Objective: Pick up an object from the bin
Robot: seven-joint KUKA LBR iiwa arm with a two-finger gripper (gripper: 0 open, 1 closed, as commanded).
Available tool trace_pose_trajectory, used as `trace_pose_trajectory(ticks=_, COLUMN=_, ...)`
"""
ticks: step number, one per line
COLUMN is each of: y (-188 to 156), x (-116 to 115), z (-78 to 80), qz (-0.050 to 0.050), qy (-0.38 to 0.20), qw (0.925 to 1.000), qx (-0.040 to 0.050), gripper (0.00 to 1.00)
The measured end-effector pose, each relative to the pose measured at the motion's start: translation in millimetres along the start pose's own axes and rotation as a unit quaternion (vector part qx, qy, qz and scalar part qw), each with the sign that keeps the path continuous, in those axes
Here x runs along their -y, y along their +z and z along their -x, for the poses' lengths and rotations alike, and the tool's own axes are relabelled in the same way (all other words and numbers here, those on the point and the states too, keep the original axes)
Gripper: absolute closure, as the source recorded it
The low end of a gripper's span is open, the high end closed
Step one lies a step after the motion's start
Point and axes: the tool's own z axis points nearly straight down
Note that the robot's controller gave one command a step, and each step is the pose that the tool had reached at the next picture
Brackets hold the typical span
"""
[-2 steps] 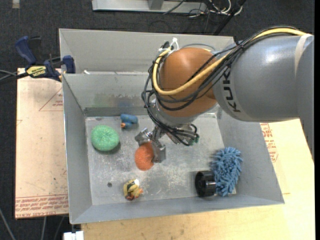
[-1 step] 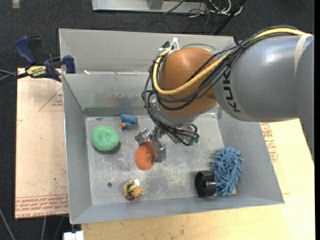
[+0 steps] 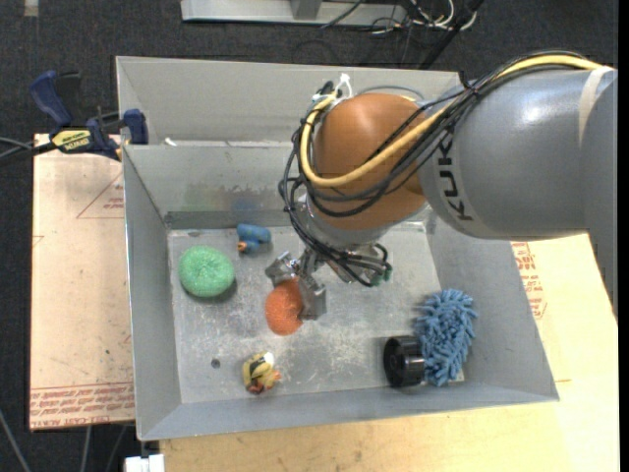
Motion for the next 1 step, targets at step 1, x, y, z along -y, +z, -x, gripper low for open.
trace_pose_trajectory(ticks=1, y=-138.8, x=2.7, z=-14.0, qz=-0.001, qy=0.024, qw=0.9997, qx=0.0027, gripper=1.00)
